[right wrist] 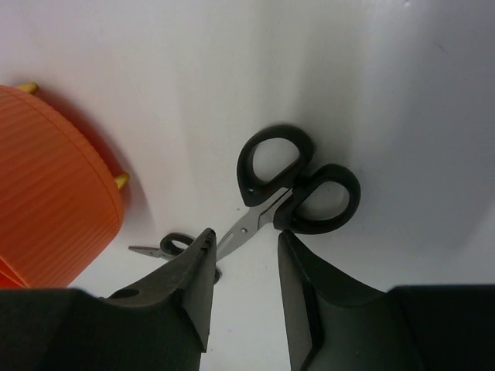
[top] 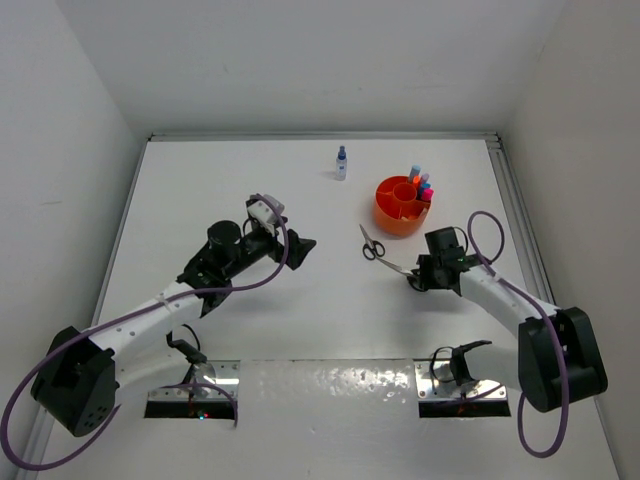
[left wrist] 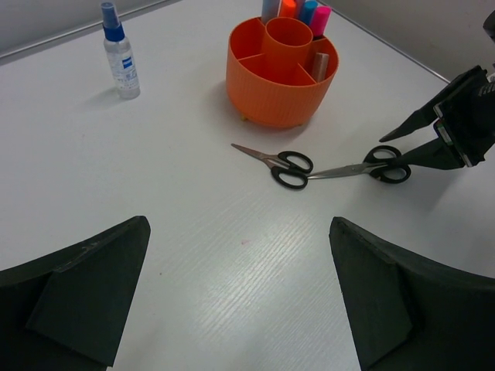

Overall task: Sort the stationery into containers
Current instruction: Pick up the scissors from the center of the board.

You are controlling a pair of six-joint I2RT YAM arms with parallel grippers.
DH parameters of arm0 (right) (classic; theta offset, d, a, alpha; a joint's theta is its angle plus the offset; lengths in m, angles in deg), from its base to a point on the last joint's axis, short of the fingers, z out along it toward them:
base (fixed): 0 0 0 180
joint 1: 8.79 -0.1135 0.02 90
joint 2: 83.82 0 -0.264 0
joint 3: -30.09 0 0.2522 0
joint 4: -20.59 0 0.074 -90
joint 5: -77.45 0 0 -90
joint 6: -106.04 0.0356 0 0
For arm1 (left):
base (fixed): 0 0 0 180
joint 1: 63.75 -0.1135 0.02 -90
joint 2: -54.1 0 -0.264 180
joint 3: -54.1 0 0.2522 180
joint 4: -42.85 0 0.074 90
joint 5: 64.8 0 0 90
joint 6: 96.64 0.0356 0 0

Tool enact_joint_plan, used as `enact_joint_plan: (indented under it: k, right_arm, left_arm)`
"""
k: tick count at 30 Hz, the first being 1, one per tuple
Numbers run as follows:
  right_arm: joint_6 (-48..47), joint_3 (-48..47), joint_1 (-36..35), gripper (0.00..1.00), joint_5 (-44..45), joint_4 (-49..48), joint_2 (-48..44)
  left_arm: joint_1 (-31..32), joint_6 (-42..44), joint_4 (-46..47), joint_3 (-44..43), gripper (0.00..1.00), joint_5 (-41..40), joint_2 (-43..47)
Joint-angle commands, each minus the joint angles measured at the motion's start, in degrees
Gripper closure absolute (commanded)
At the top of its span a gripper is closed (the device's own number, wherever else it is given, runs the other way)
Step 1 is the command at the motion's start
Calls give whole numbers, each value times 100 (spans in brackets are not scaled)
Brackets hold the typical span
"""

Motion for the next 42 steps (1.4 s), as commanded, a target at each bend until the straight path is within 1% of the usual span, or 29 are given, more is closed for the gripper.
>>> enact_joint_plan:
  k: [1, 10, 15, 20, 22, 23, 24, 25, 26, 27, 29, 30, 32, 33, 34, 35, 37, 38, 40, 41, 42]
  right_arm:
    - [832, -21, 107, 63, -12, 214, -83]
    - [990, 348, 248, 63, -469, -24, 146]
    - [1043, 375, 292, 63, -461, 20, 233]
    - [929, 313, 512, 63, -470, 90, 479]
    - [824, 278, 608, 65, -478, 195, 558]
    - [771, 269, 644, 70, -478, 231, 602]
    - [501, 260, 687, 76, -435, 231, 672]
    - [307, 252, 784, 86, -286, 240, 699]
    - [113, 199, 828, 89, -163, 257, 726]
    - [-298, 164, 872, 91, -66, 275, 813]
    - [-739, 24, 1056, 94, 31, 284, 936]
    - [-1185, -29, 1170, 95, 66, 223, 1076]
    - [-1662, -248, 1259, 95, 136, 187, 1243]
    - [-2282, -319, 1337, 96, 163, 91, 1331]
    - [-2566, -459, 1356, 96, 189, 125, 1524]
    - [-3135, -704, 1365, 95, 233, 143, 1630]
    - [-3718, -942, 1408, 94, 164, 73, 1919]
    - [-4269, -1187, 1409, 93, -2, 38, 2026]
    - [-4703, -1435, 1400, 89, -214, 108, 2402]
    - [-5001, -1723, 1400, 88, -354, 169, 2509]
    - [-5117, -1839, 1400, 85, -407, 318, 2606]
  left_arm:
    - [-50, -86, 303, 55, 0, -47, 130]
    - [-50, -103, 294, 47, 0, -64, 139]
    - [-50, -112, 320, 47, 0, -73, 139]
    - [-59, -112, 312, 64, 0, -135, 174]
    - [-59, -112, 312, 73, 0, -178, 191]
    - [-59, -121, 294, 73, 0, -196, 200]
    - [-59, -112, 294, 73, 0, -214, 209]
    - [-68, -103, 294, 90, 0, -249, 226]
    - [-68, -95, 303, 99, 0, -266, 235]
    - [-59, -94, 303, 99, 0, -275, 253]
    - [-85, -86, 285, 117, 0, -293, 270]
    - [-85, -94, 285, 126, 0, -293, 279]
    - [-85, -86, 276, 143, 0, -302, 279]
    - [-94, -86, 276, 143, 0, -302, 279]
    - [-94, -94, 294, 135, 0, -319, 288]
    - [-94, -86, 285, 135, 0, -311, 305]
    - [-103, -86, 276, 143, 0, -337, 297]
    - [-103, -86, 268, 135, 0, -337, 297]
    - [-103, -77, 268, 143, 0, -328, 288]
    - [-103, -77, 268, 135, 0, -328, 288]
    - [-103, -77, 285, 143, 0, -319, 279]
